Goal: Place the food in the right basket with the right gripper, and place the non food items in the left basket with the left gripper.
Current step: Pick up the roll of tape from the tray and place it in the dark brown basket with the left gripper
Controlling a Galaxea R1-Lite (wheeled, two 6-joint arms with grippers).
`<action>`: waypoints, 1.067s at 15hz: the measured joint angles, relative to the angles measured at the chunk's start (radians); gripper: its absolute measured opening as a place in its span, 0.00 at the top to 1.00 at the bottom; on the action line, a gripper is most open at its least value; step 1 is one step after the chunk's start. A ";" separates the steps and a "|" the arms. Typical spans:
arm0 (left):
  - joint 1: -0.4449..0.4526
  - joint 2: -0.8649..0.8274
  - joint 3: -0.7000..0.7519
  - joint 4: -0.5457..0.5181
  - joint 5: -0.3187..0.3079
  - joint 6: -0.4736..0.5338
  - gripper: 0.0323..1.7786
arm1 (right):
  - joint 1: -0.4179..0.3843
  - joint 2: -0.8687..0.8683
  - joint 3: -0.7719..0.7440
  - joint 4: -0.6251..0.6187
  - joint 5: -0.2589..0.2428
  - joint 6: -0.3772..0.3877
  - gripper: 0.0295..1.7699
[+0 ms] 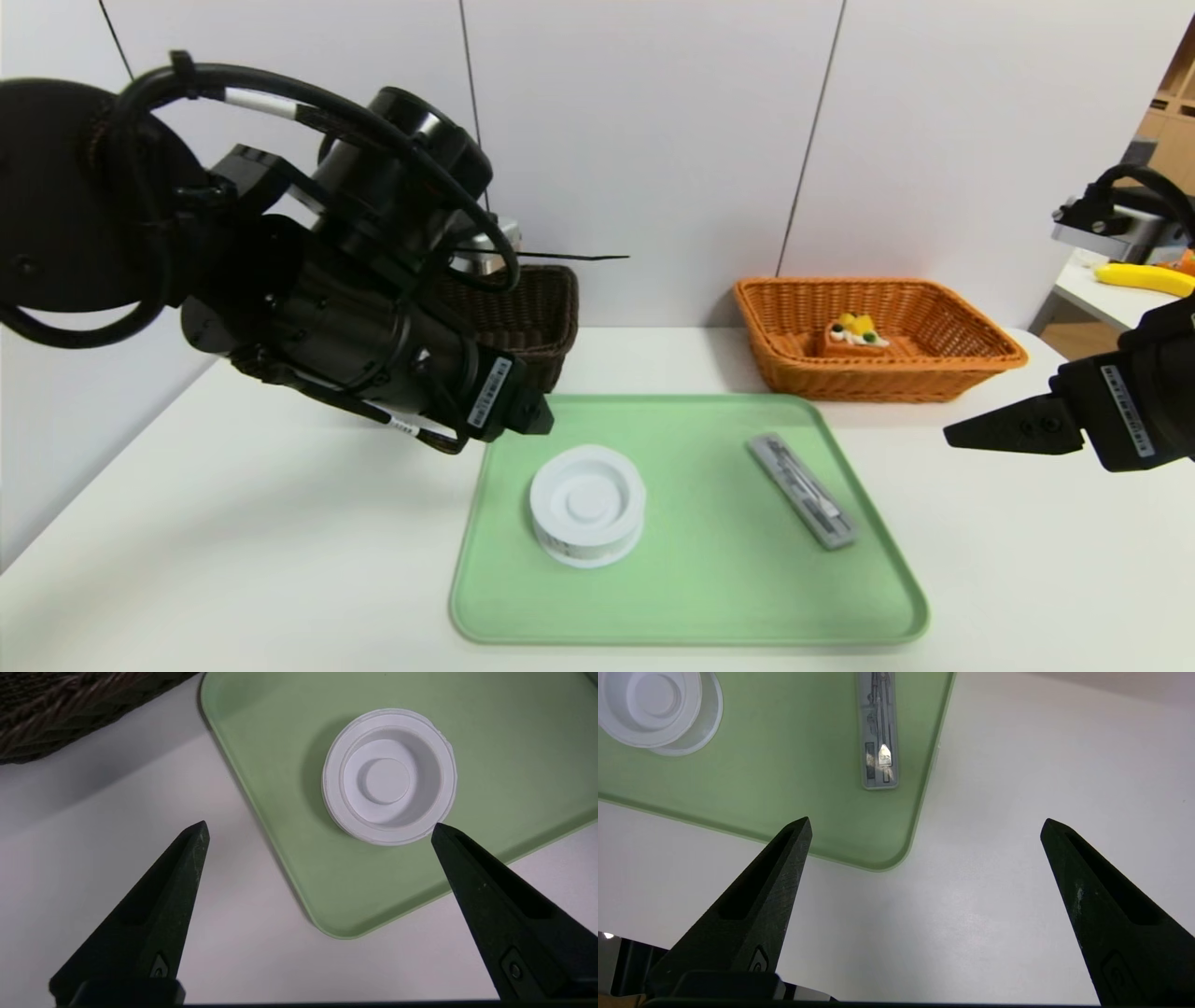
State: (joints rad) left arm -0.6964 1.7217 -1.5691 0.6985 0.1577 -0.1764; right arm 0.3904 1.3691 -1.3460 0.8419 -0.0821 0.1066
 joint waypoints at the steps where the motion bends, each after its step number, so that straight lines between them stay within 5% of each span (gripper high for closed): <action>1: -0.004 0.022 -0.021 0.032 0.000 -0.024 0.05 | 0.000 -0.001 0.003 0.000 -0.001 0.000 0.04; 16: -0.020 0.266 -0.131 0.118 0.008 -0.210 0.05 | -0.003 -0.040 0.077 -0.003 0.003 0.039 0.04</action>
State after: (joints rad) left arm -0.7162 1.9877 -1.7006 0.8168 0.1660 -0.3868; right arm 0.3877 1.3291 -1.2685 0.8389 -0.0791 0.1451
